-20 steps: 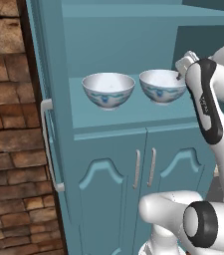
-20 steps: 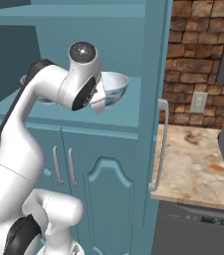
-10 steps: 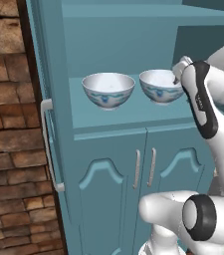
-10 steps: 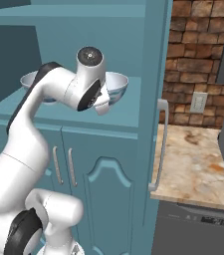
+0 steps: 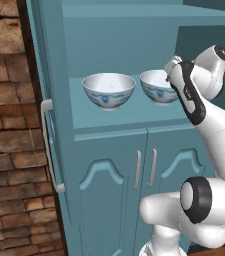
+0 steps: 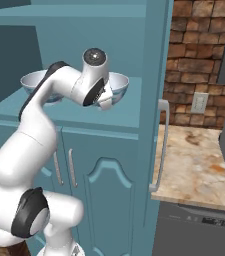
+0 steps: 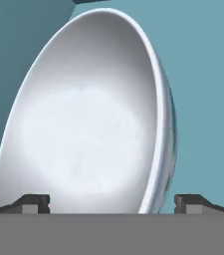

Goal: Pick up the bowls from the cabinet and place each bowl in front of a stool on the dining counter.

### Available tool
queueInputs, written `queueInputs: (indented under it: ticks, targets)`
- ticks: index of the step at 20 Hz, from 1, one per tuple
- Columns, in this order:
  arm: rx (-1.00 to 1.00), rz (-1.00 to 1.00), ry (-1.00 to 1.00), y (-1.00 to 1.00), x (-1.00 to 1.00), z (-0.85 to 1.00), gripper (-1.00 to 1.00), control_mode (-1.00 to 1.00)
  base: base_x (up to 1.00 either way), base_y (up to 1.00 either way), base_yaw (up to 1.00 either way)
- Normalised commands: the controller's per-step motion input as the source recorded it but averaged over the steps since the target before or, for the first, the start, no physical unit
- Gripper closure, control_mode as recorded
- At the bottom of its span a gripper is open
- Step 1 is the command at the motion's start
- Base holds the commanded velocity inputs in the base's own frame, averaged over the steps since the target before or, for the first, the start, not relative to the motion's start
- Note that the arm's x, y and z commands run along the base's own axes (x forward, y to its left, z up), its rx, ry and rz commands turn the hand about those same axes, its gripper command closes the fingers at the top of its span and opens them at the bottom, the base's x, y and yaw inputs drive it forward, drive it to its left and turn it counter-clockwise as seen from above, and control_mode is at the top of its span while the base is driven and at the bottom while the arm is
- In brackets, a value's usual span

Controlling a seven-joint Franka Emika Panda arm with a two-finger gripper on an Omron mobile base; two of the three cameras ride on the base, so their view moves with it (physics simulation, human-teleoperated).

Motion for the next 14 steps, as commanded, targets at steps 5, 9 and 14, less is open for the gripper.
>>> queueInputs:
  ticks: [5, 9, 14]
  targets:
    - [0.00, 0.00, 0.03, 0.10, 0.03, -0.71, -1.00, -1.00, 0.00, 0.00, 0.00]
    - [0.00, 0.00, 0.00, 0.05, 0.00, -0.35, 1.00, -1.00, 0.00, 0.00, 0.00]
    - [-0.01, 0.00, -0.02, 0.00, -0.32, -0.02, 1.00, -1.00, 0.00, 0.00, 0.00]
